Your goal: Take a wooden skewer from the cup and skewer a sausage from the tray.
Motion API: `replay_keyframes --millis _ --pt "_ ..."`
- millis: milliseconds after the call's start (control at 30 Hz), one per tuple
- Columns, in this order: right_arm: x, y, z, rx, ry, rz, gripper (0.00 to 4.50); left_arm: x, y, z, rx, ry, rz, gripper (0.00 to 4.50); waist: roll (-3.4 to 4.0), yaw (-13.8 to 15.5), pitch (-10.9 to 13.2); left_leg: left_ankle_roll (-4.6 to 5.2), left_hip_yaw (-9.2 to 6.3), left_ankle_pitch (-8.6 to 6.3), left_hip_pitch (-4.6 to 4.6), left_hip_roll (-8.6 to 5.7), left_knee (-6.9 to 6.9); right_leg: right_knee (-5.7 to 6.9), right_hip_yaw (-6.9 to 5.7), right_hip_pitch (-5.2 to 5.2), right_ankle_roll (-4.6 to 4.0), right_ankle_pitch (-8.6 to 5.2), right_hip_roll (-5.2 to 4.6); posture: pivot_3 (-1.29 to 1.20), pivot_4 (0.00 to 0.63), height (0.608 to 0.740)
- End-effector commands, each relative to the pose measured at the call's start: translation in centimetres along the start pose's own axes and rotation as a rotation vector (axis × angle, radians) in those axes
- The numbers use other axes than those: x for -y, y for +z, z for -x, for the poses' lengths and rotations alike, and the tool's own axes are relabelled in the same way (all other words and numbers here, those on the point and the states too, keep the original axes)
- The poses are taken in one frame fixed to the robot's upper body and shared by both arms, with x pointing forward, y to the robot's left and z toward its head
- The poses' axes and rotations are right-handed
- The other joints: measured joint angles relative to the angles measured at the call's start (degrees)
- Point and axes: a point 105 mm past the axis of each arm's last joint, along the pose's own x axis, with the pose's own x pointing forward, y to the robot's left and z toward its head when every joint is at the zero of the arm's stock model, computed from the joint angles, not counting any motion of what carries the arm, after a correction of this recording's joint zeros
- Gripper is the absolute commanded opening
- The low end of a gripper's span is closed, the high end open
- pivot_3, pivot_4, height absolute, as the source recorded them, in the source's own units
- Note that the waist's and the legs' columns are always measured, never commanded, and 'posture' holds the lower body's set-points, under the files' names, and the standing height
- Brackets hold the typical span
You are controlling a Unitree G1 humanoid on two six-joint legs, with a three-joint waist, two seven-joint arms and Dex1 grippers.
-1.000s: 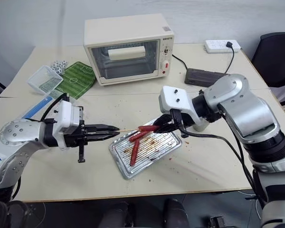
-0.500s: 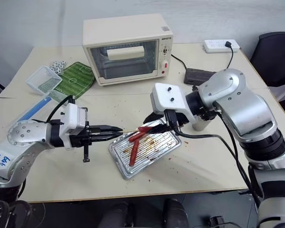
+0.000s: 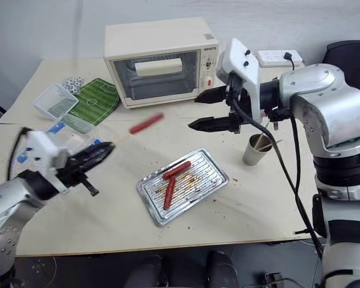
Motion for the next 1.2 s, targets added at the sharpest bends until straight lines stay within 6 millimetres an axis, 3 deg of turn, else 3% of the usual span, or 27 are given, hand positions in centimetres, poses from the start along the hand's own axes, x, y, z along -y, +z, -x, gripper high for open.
replay_keyframes --millis 33,133,300,667,700,833,1033,1200 --pt "-1.4 1.5 0.7 0.075 0.054 -0.040 4.44 -4.0 1.0 3.4 -0.004 0.330 -0.070 0.00 0.00 0.01 0.00 0.00 0.00 0.00 0.00 0.00 0.00 0.00 0.00 0.00 0.00 0.00 0.00 0.00 0.150 0.740" --pt "-2.5 1.6 0.5 0.094 0.107 -0.056 4.44 -5.5 -0.1 6.3 -0.068 0.489 -0.060 0.00 -0.01 0.02 -0.01 0.05 0.00 -0.03 0.00 -0.03 -0.01 -0.02 -0.01 0.00 0.00 0.00 -0.04 0.00 0.150 0.740" --pt "-3.2 2.0 0.1 0.121 0.140 -0.058 4.44 -6.2 -3.0 9.4 -0.197 0.552 -0.046 0.00 -0.05 0.14 -0.03 0.09 0.01 -0.06 0.02 -0.08 -0.01 0.00 -0.01 0.01 0.00 0.00 -0.10 0.00 0.150 0.740" --pt "-2.8 2.2 -0.7 0.142 0.112 -0.070 4.44 -7.9 -6.0 8.4 -0.261 0.444 -0.040 0.00 -0.10 -0.08 -0.06 0.15 0.02 -0.18 0.01 -0.11 -0.01 0.01 -0.12 -0.02 -0.05 -0.03 -0.27 0.00 0.150 0.740" --pt "-2.8 2.1 -0.7 0.142 0.112 -0.071 4.50 -8.1 -5.9 8.3 -0.256 0.438 -0.031 0.58 -0.10 -0.13 -0.06 0.15 0.02 -0.20 0.01 -0.11 -0.01 0.01 -0.12 -0.02 -0.05 -0.03 -0.27 0.00 0.150 0.740" --pt "-2.8 2.0 -0.8 0.143 0.108 -0.075 4.50 -8.8 -5.7 8.8 -0.251 0.444 -0.049 1.57 -0.10 -0.25 -0.06 0.15 0.07 -0.25 0.00 -0.09 -0.02 -0.04 -0.12 -0.03 -0.05 -0.03 -0.26 0.00 0.150 0.740" --pt "-2.5 1.7 -0.7 0.134 0.100 -0.077 4.50 -8.9 -4.9 11.3 -0.259 0.479 -0.011 3.27 -0.10 -0.72 -0.06 0.15 0.08 -0.26 0.00 -0.06 -0.03 -0.05 -0.12 -0.04 -0.05 -0.03 -0.28 0.00 0.150 0.740" --pt "-2.2 1.1 -0.5 0.111 0.099 -0.062 4.50 -7.7 -3.6 14.3 -0.289 0.398 0.078 3.27 -0.14 -1.39 -0.08 0.12 0.07 -0.32 0.00 -0.02 -0.03 -0.13 -0.10 -0.04 -0.05 -0.03 -0.36 0.00 0.150 0.740"
